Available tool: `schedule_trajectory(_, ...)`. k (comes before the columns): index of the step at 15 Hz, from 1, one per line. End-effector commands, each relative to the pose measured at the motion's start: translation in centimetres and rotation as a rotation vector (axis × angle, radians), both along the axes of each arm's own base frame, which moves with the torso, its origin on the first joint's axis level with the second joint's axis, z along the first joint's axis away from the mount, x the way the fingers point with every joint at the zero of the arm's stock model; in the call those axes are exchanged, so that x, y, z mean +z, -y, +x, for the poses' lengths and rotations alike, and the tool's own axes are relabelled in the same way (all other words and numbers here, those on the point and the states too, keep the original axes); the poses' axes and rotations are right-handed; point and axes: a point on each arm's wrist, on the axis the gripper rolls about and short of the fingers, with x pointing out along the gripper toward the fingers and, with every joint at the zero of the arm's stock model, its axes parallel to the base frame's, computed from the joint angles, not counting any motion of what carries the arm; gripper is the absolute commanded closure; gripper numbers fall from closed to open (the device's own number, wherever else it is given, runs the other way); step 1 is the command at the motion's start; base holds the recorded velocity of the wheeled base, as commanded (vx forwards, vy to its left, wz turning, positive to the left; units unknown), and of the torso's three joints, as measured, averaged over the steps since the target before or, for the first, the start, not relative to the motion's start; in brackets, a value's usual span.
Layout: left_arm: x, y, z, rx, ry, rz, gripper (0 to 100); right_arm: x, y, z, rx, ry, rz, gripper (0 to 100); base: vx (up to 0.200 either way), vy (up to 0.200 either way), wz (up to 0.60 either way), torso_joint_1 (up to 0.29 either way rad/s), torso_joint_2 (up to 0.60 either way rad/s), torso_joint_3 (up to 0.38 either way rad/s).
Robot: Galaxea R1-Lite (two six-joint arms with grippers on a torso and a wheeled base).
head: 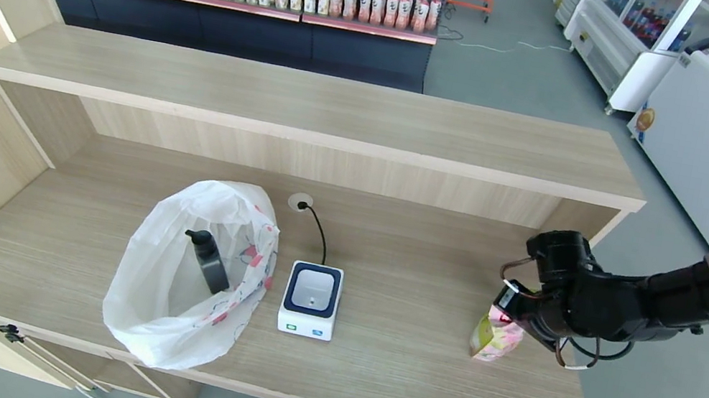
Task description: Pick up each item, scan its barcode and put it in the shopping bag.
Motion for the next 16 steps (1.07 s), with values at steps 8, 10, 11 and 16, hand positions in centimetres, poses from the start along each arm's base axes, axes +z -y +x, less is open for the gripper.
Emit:
schedule_trajectory(8,0.0,0.0,0.0,0.000,0.000,0.000,0,11.8,4.9,-9.6,1.103,0.608,-0.020,100,0.000,0.000,0.00,0.000,0.00,0.000)
schedule_trajectory(10,0.0,0.0,0.0,0.000,0.000,0.000,0,11.7,5.7,-9.7,1.298,0.757,-0.213,100,0.000,0.000,0.00,0.000,0.00,0.000)
schedule_trajectory(11,0.0,0.0,0.0,0.000,0.000,0.000,0,11.1,6.1,-10.0,1.426,0.849,-0.326,100,0.000,0.000,0.00,0.000,0.00,0.000)
schedule_trajectory(16,0.0,0.0,0.0,0.000,0.000,0.000,0,10.6,6.2,-14.2,1.816,1.163,-0.570,100,0.000,0.000,0.00,0.000,0.00,0.000)
